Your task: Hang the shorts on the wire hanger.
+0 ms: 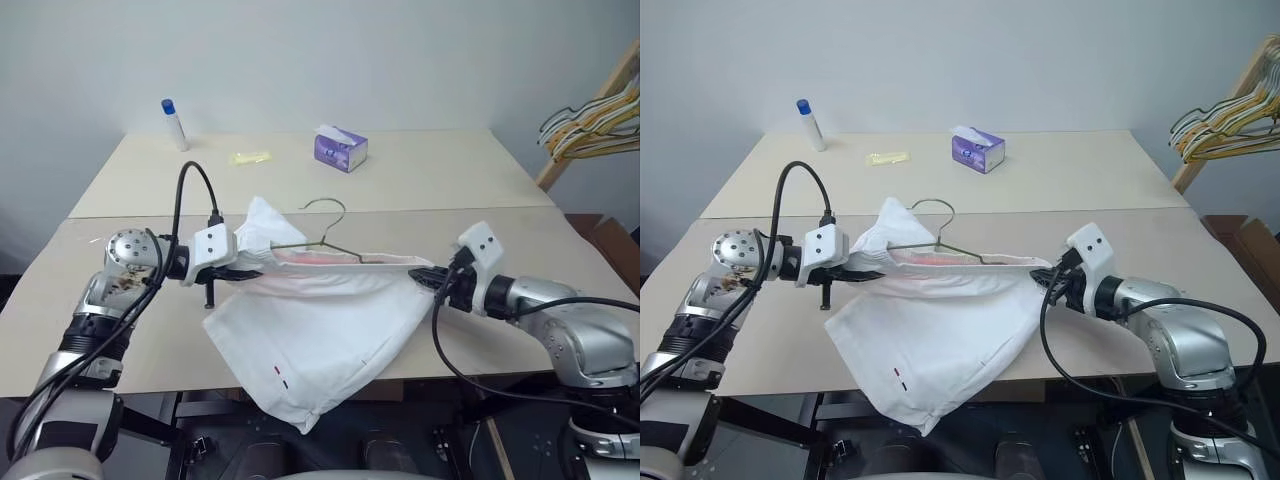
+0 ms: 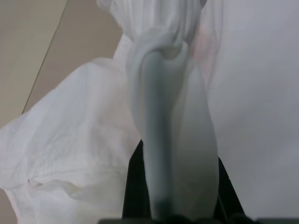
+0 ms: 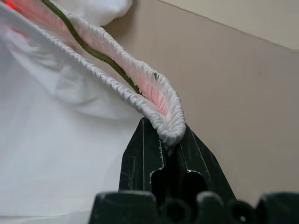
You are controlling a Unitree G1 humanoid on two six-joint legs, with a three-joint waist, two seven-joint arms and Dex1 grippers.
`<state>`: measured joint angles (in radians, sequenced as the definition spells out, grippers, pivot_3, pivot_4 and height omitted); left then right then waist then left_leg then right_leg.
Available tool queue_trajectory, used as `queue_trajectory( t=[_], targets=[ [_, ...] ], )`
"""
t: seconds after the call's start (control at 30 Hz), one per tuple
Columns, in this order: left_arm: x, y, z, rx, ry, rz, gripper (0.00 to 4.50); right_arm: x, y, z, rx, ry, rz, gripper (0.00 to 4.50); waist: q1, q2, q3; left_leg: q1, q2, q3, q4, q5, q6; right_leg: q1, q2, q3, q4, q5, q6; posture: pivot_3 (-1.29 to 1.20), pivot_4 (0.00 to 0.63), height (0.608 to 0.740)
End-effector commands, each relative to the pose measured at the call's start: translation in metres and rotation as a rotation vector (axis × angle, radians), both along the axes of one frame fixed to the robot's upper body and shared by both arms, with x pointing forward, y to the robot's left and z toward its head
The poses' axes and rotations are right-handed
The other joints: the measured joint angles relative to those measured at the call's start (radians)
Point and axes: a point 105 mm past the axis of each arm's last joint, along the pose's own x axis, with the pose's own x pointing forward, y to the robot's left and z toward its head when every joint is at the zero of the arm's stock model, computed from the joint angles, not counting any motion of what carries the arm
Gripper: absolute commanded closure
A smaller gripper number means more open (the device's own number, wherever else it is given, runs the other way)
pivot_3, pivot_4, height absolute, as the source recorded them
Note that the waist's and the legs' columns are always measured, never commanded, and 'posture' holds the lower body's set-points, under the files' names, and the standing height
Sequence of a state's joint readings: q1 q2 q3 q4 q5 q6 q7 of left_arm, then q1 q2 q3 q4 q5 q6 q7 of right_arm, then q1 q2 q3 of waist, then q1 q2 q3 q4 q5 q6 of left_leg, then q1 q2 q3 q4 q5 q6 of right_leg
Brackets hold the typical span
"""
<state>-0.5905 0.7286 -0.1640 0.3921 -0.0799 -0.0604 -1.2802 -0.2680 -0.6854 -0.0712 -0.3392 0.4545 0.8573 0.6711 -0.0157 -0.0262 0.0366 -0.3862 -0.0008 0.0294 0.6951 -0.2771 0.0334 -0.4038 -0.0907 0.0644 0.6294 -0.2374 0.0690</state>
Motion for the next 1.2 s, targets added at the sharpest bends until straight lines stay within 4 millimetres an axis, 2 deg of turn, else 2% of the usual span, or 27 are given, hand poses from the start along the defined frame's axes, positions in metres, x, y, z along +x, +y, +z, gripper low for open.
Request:
queue_trajectory(
  t=[0.03,0.17,0.27,0.43,0.57,0.67,0.77,0.83,1.03,1.13,1.2],
  targets=[
    [0.014,-0.004,0.016,-0.042,-0.058,0.052,4.50,-0.004,0.007,0.025,-0.057,-0.126,0.047,4.46,0.002,0.000,0.000,0.000,0.000,0.000,0.000,0.000,0.000,0.000,0.000,0.000,0.000,0.000,0.000,-0.02,0.000,0.740],
    [0.025,-0.019,0.021,-0.088,-0.063,0.066,4.50,-0.017,0.032,0.031,-0.078,-0.195,0.158,4.46,0.004,0.000,0.000,-0.001,0.000,0.000,0.000,0.000,0.000,0.000,0.000,-0.001,0.000,0.000,0.000,-0.03,0.000,0.740],
    [0.029,-0.026,0.025,-0.125,-0.059,0.071,4.50,-0.025,0.040,0.031,-0.118,-0.223,0.218,4.46,0.001,0.000,0.000,-0.001,0.000,0.000,0.001,0.000,0.000,0.000,0.000,-0.001,0.000,0.000,0.000,-0.04,0.000,0.740],
    [0.032,-0.036,0.035,-0.181,-0.052,0.056,4.50,-0.025,0.045,0.008,-0.289,-0.268,0.241,4.46,-0.004,0.000,0.000,-0.001,0.000,0.001,0.001,0.000,0.000,0.000,0.000,-0.001,-0.001,0.000,0.000,-0.05,0.000,0.740],
    [0.029,-0.041,0.033,-0.172,-0.043,0.019,4.50,-0.021,0.051,0.009,-0.300,-0.304,0.234,4.46,-0.007,-0.001,0.000,0.000,0.000,0.001,0.001,0.000,0.000,0.000,0.000,0.000,0.000,0.000,0.000,-0.05,0.000,0.740],
    [0.029,-0.043,0.036,-0.193,-0.048,0.019,4.50,-0.020,0.048,0.002,-0.358,-0.297,0.230,4.46,-0.006,-0.001,0.000,-0.001,0.000,0.001,0.001,0.000,0.000,0.000,0.000,0.000,0.000,0.000,0.000,-0.05,0.000,0.740],
    [0.028,-0.044,0.041,-0.216,-0.050,0.007,4.50,-0.017,0.041,-0.002,-0.386,-0.281,0.202,3.60,-0.004,-0.001,0.000,-0.001,0.000,0.001,0.001,0.000,0.000,0.000,0.000,0.000,-0.001,0.000,0.000,-0.05,0.000,0.740],
    [0.026,-0.044,0.043,-0.215,-0.052,-0.008,4.50,-0.019,0.034,0.005,-0.377,-0.272,0.210,2.87,-0.003,-0.001,0.000,-0.001,0.000,0.001,0.001,0.000,0.000,0.000,0.000,0.000,0.000,0.000,0.000,-0.04,0.000,0.740],
    [0.019,-0.040,0.050,-0.197,-0.064,-0.056,4.50,-0.039,0.013,0.041,-0.294,-0.262,0.356,0.79,0.002,-0.001,0.000,-0.001,0.000,0.000,0.001,0.000,0.000,0.001,0.000,-0.001,-0.001,0.000,0.000,-0.03,0.000,0.740],
    [0.017,-0.038,0.052,-0.183,-0.067,-0.080,4.50,-0.035,-0.001,0.068,-0.258,-0.297,0.369,0.79,-0.002,-0.001,0.000,0.001,0.000,0.000,0.001,0.000,0.000,0.002,0.000,-0.001,-0.001,0.000,0.000,-0.02,0.000,0.740],
    [0.015,-0.040,0.055,-0.185,-0.067,-0.107,4.50,-0.024,-0.009,0.083,-0.272,-0.330,0.357,0.79,-0.005,-0.001,0.000,0.002,0.000,0.001,0.001,0.000,0.000,0.002,0.000,0.000,-0.001,0.000,0.000,-0.02,0.000,0.740]
  ],
)
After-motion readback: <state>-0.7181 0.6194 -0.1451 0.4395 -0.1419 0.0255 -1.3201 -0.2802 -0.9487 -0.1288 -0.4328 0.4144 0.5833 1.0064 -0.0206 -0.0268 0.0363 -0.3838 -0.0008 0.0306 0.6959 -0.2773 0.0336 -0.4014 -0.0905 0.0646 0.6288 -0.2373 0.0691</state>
